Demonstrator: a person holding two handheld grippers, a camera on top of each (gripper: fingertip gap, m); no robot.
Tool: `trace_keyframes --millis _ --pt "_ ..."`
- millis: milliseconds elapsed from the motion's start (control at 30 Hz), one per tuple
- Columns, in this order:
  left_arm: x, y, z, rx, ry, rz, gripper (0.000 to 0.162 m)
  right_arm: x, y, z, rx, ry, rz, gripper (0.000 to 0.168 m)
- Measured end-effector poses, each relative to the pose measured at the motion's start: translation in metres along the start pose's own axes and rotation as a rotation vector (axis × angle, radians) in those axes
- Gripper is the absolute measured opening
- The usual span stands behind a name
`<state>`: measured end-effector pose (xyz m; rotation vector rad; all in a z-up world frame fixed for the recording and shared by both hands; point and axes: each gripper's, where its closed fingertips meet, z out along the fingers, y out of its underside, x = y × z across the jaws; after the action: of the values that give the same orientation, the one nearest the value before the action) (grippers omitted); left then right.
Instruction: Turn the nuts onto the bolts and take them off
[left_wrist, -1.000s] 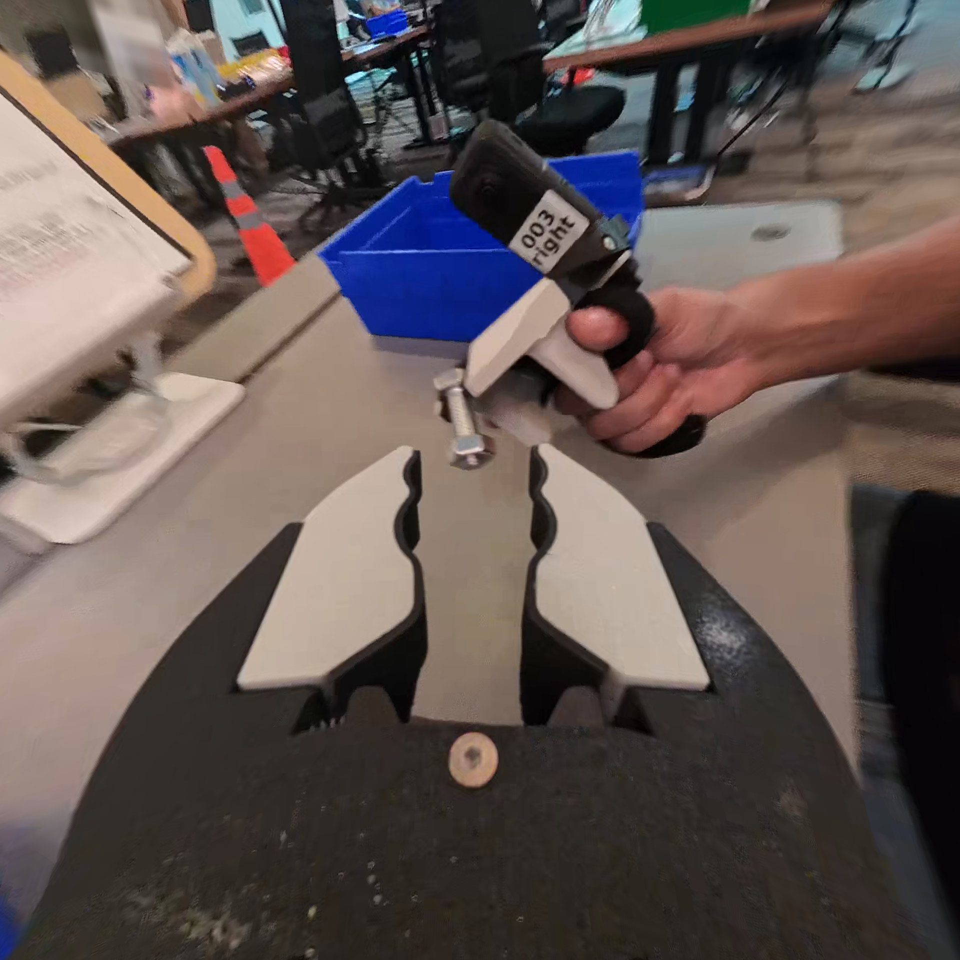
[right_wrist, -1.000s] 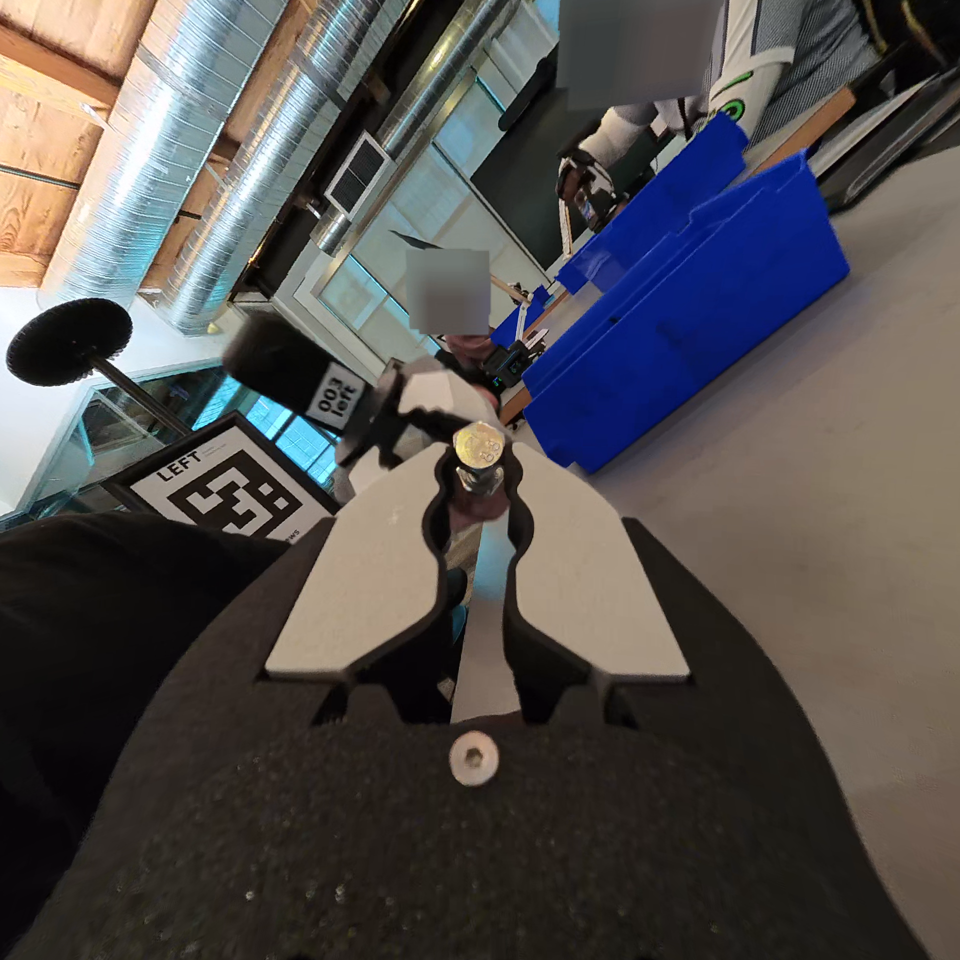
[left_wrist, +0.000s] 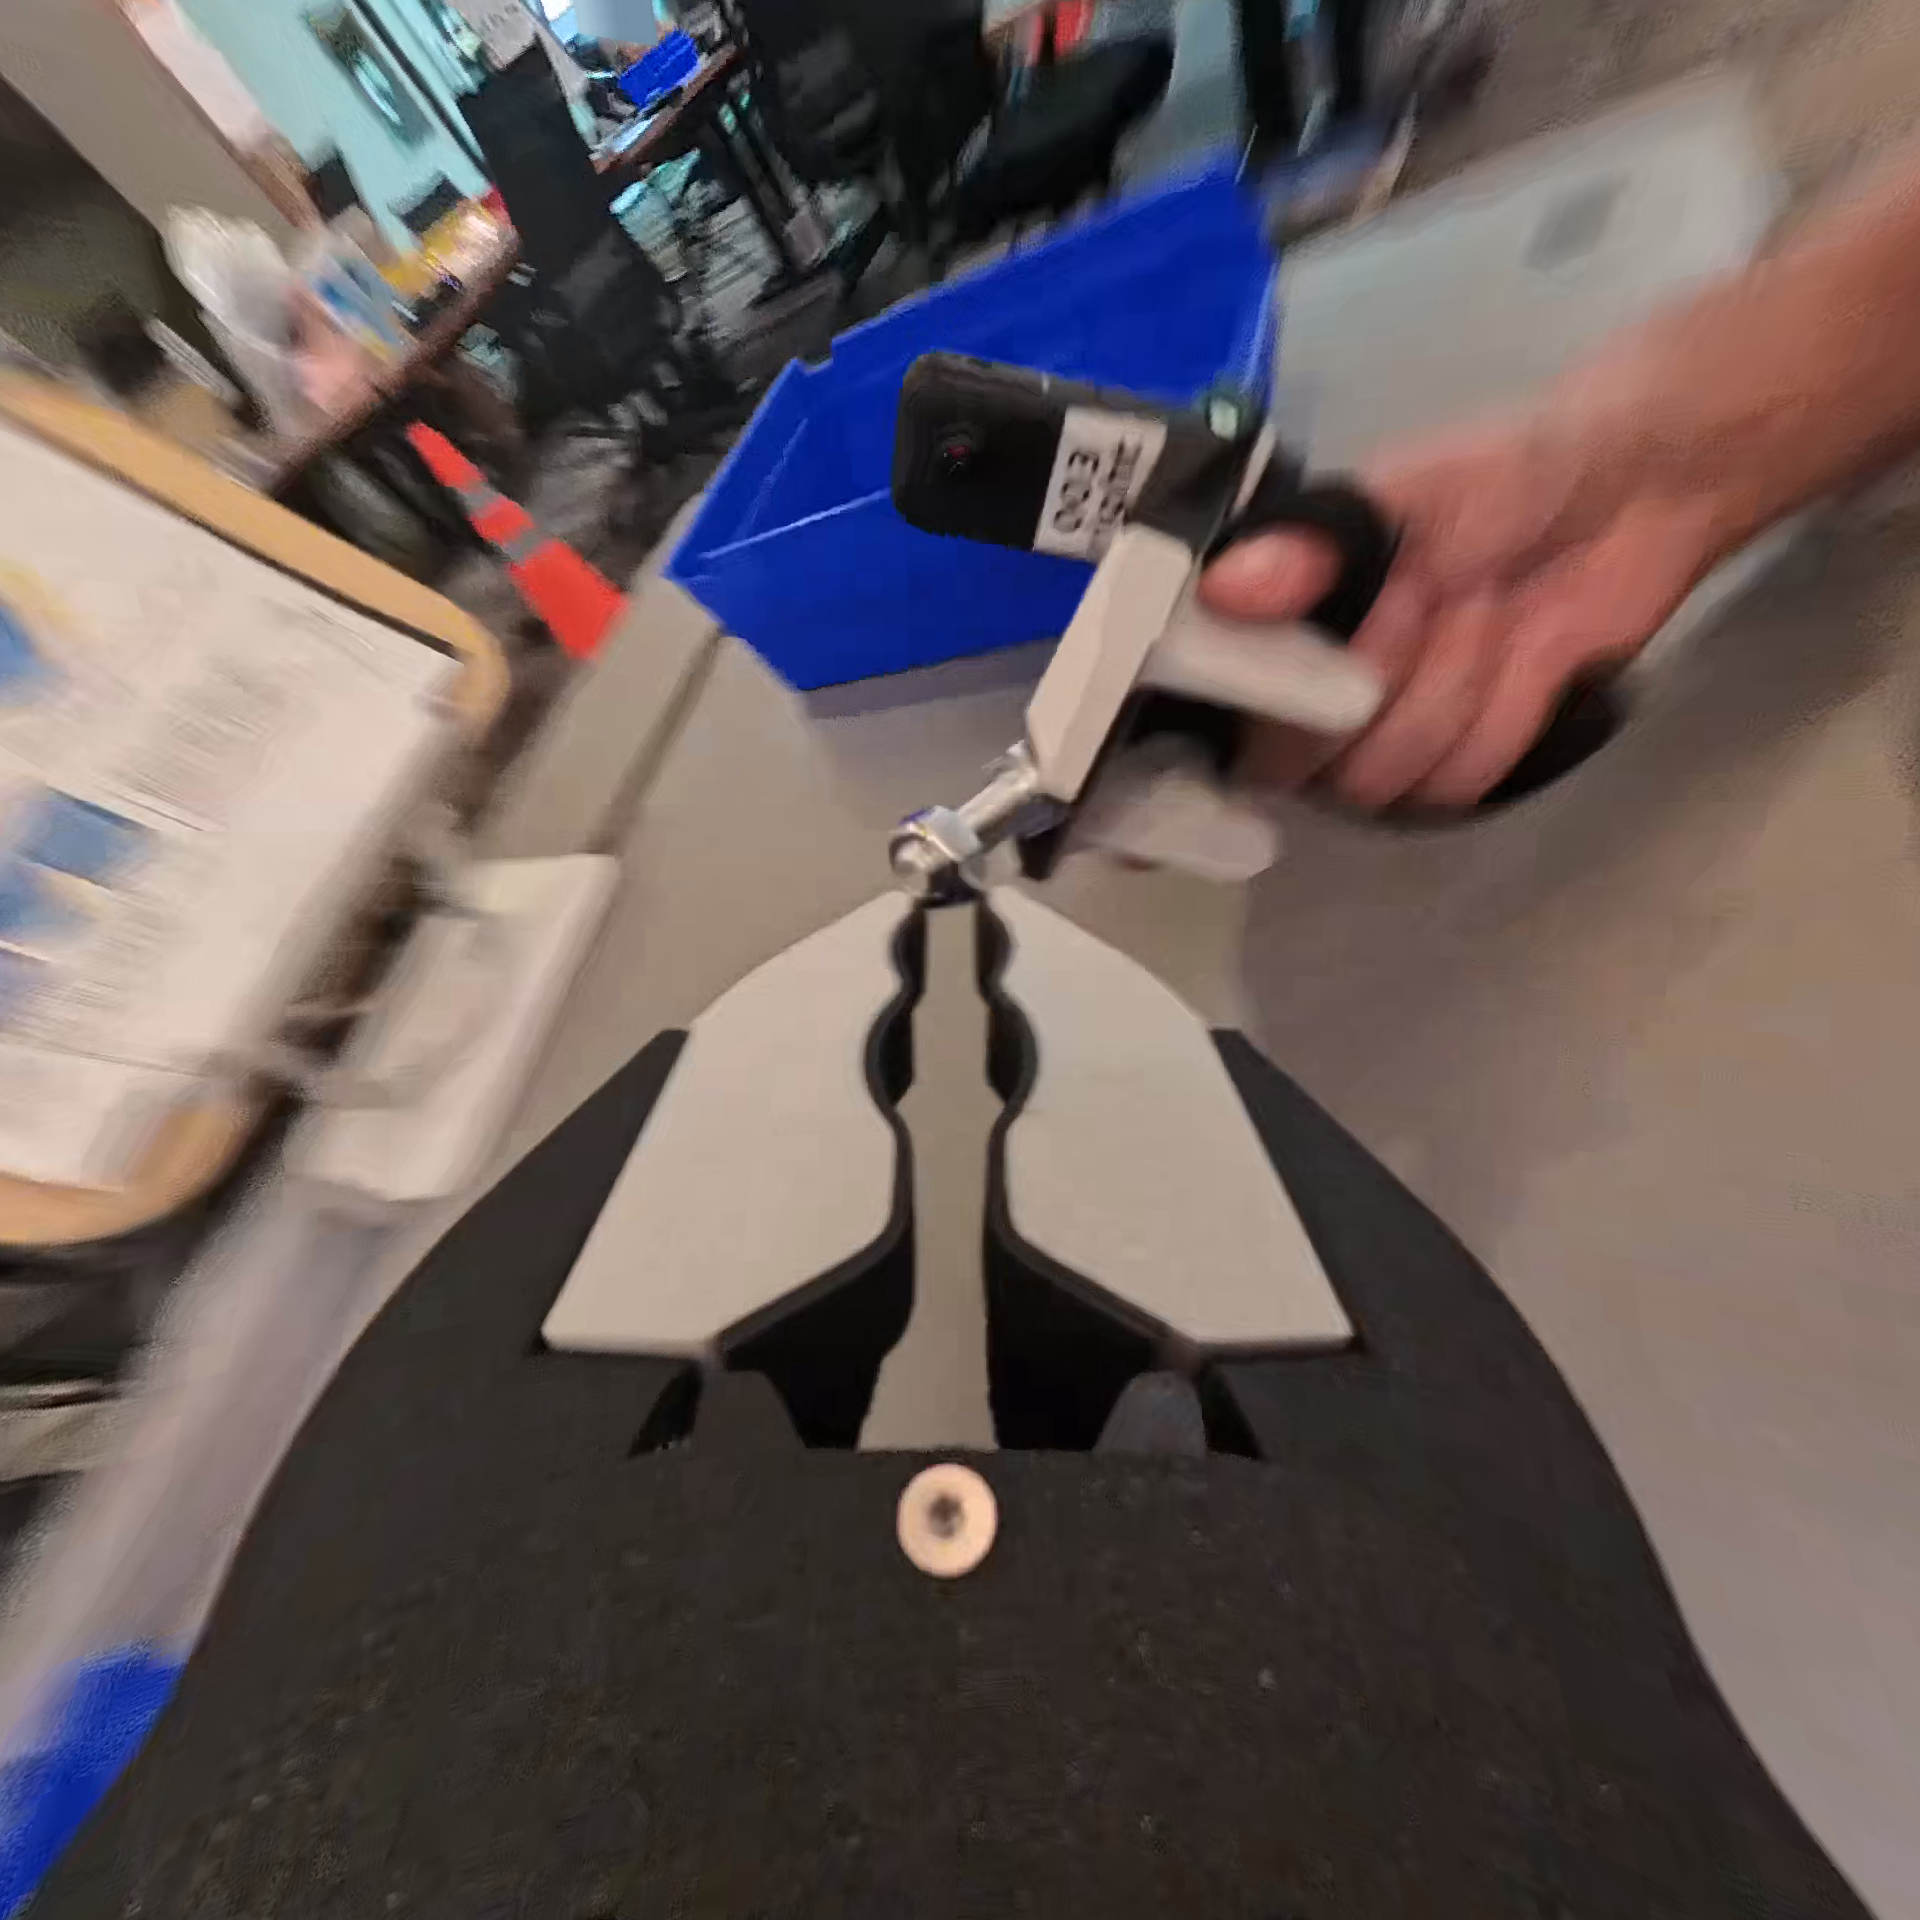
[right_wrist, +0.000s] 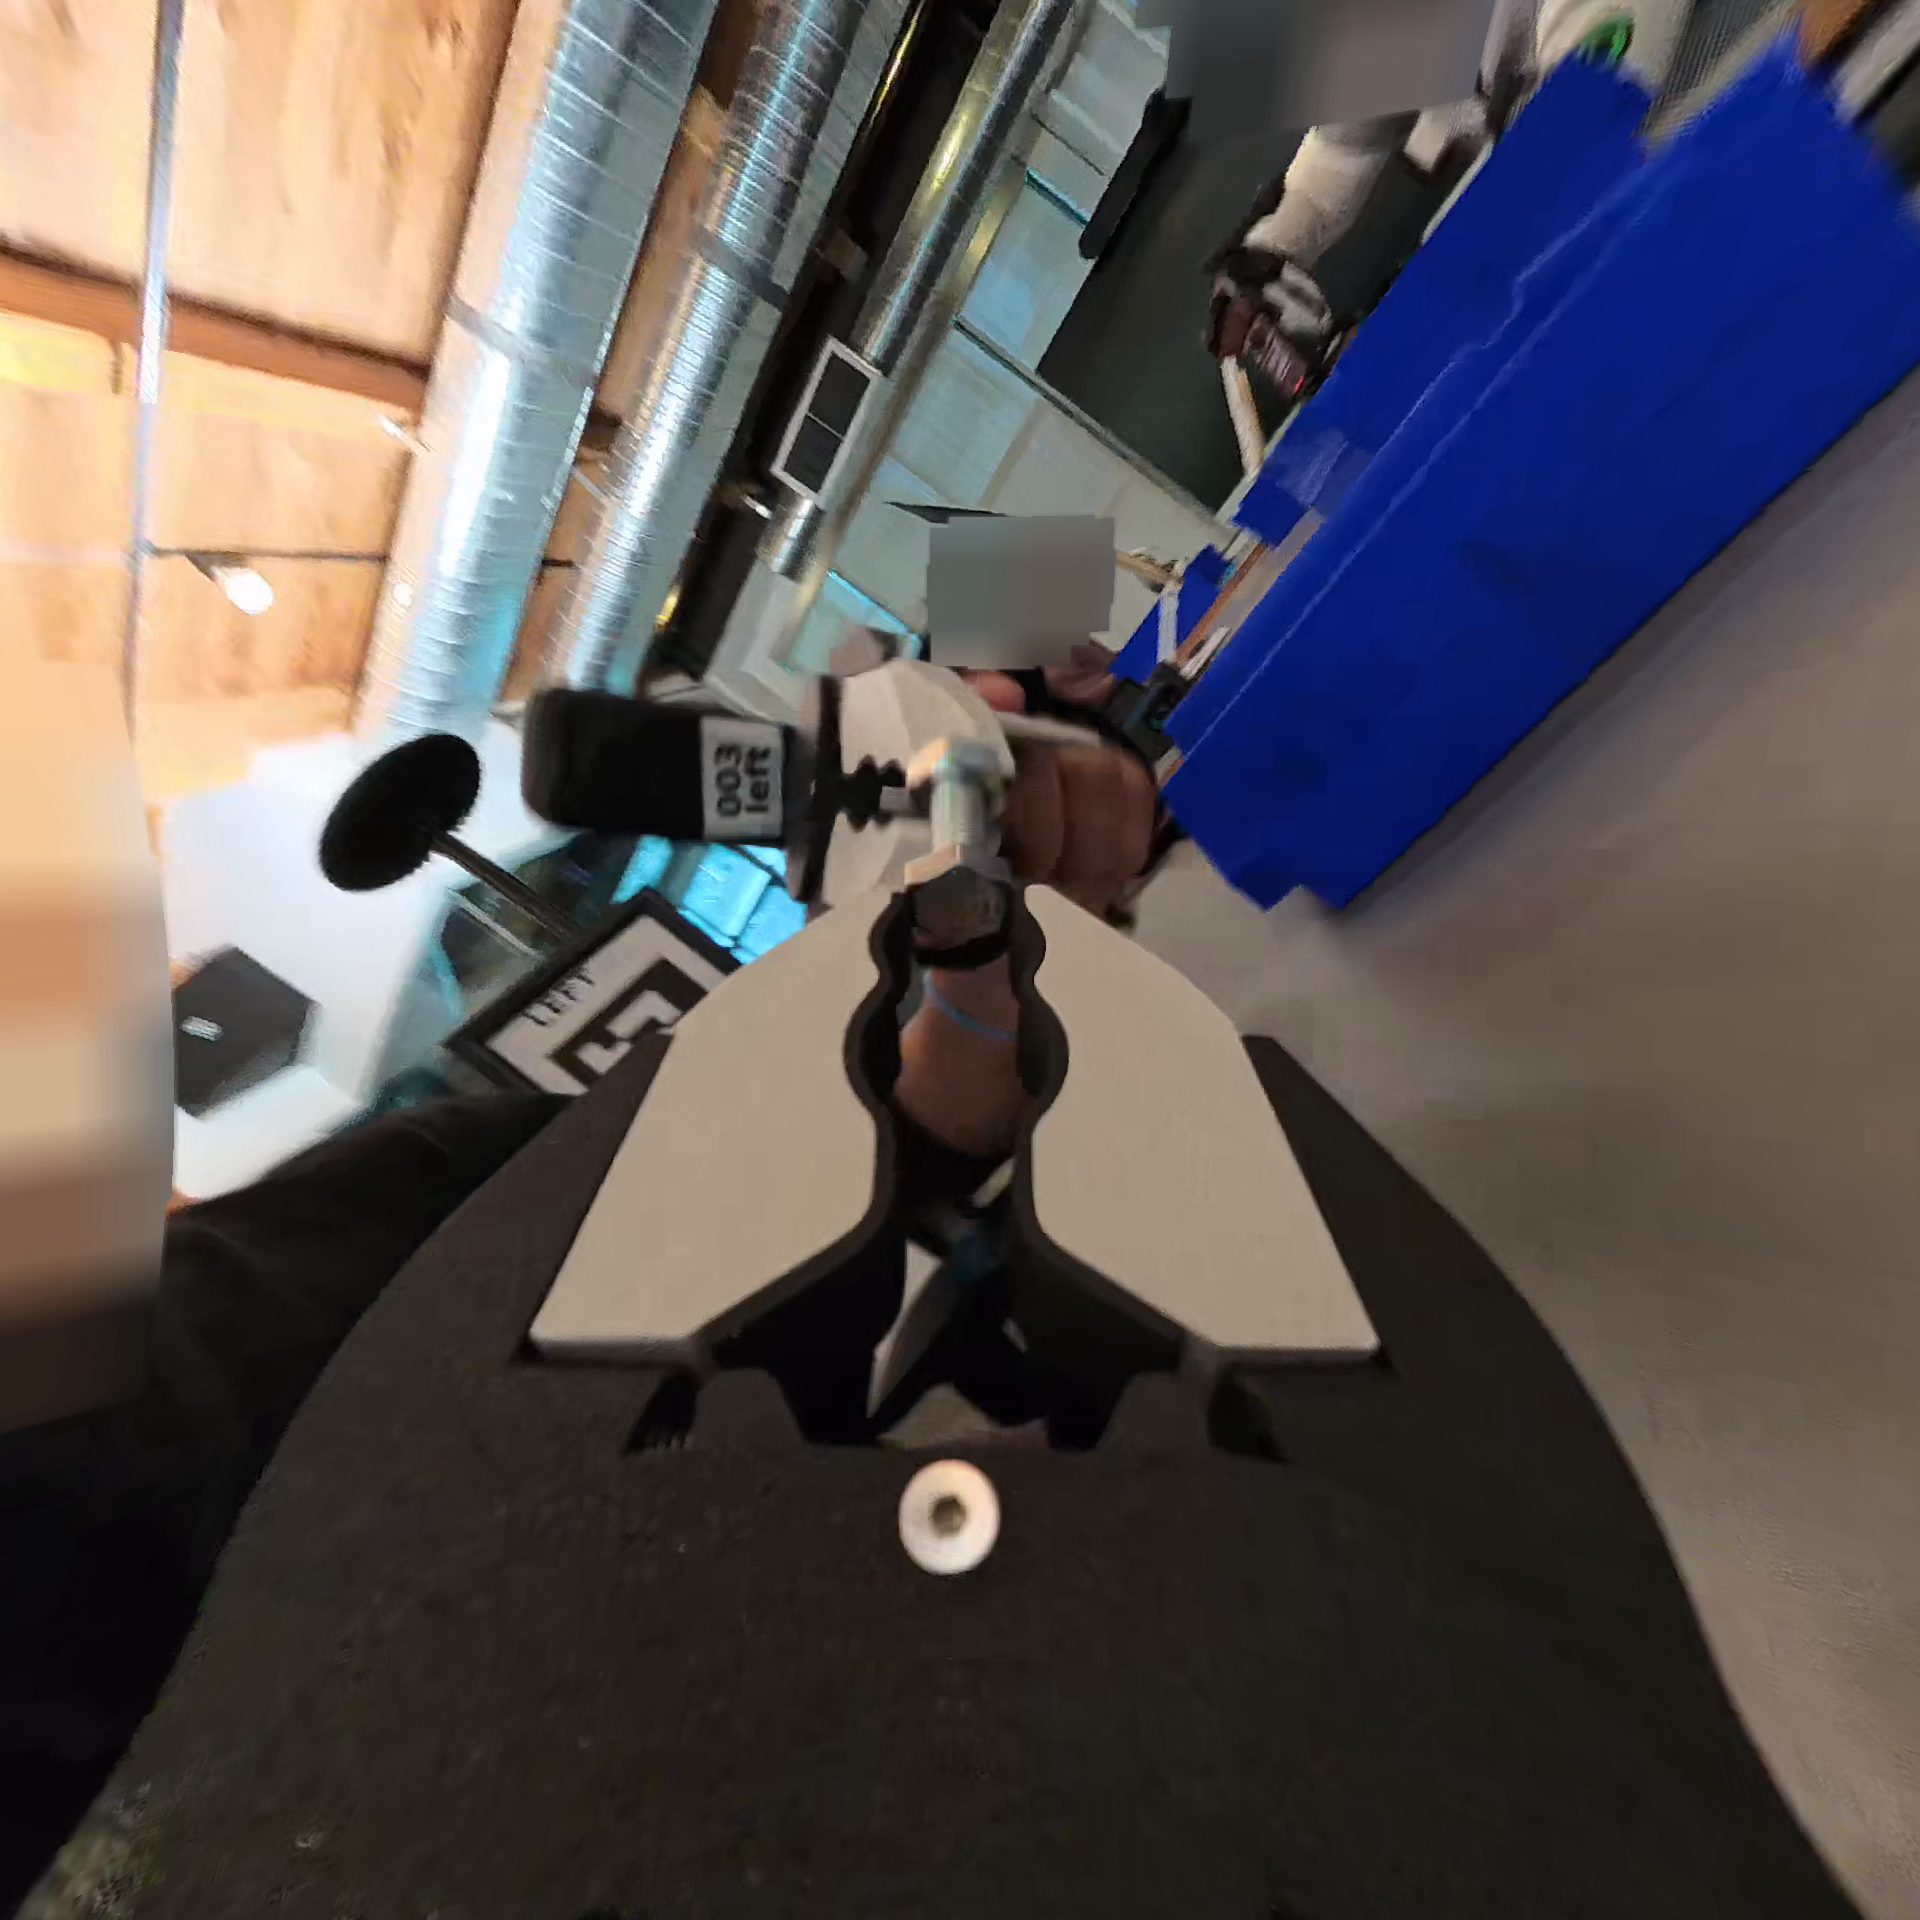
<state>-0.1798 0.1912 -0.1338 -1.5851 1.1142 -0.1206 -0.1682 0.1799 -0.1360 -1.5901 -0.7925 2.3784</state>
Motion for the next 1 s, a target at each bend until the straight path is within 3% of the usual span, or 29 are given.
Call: trace_keyframes --millis 33,100,200,367,500,600,667,767,833,1000 --pt "-0.006 0.003 0.000 -0.066 -0.066 0.199 0.000 0.001 0.005 0.002 -0.011 -0.014 0.072 0.018" --pt "-0.009 0.010 0.002 -0.185 -0.075 0.488 0.000 0.004 0.010 0.005 0.013 -0.032 0.180 0.018" --pt "-0.011 0.008 0.002 -0.200 -0.032 0.551 0.000 0.008 0.009 0.005 0.025 -0.024 0.184 0.017" --pt "-0.013 0.009 -0.001 -0.131 0.017 0.248 0.000 0.009 -0.003 -0.005 0.022 0.056 -0.009 0.017" --pt "-0.009 0.015 0.011 -0.050 0.088 -0.217 0.017 0.012 -0.003 -0.009 -0.036 0.149 -0.240 0.017" --pt "-0.002 0.009 0.018 0.041 0.263 -0.563 0.036 0.015 -0.002 -0.010 -0.080 0.205 -0.361 0.017" --pt "0.000 0.003 0.017 0.091 0.369 -0.687 0.043 0.020 0.002 -0.010 -0.139 0.251 -0.453 0.018" --pt "-0.001 0.007 0.019 0.063 0.438 -0.732 0.042 0.019 0.005 -0.009 -0.177 0.256 -0.521 0.018" --pt "0.004 0.001 0.015 0.074 0.513 -0.738 0.033 0.020 0.006 -0.009 -0.194 0.263 -0.538 0.018" --pt "0.022 0.004 0.015 -0.028 0.620 -0.650 0.024 0.022 0.017 -0.007 -0.281 0.262 -0.539 0.018"
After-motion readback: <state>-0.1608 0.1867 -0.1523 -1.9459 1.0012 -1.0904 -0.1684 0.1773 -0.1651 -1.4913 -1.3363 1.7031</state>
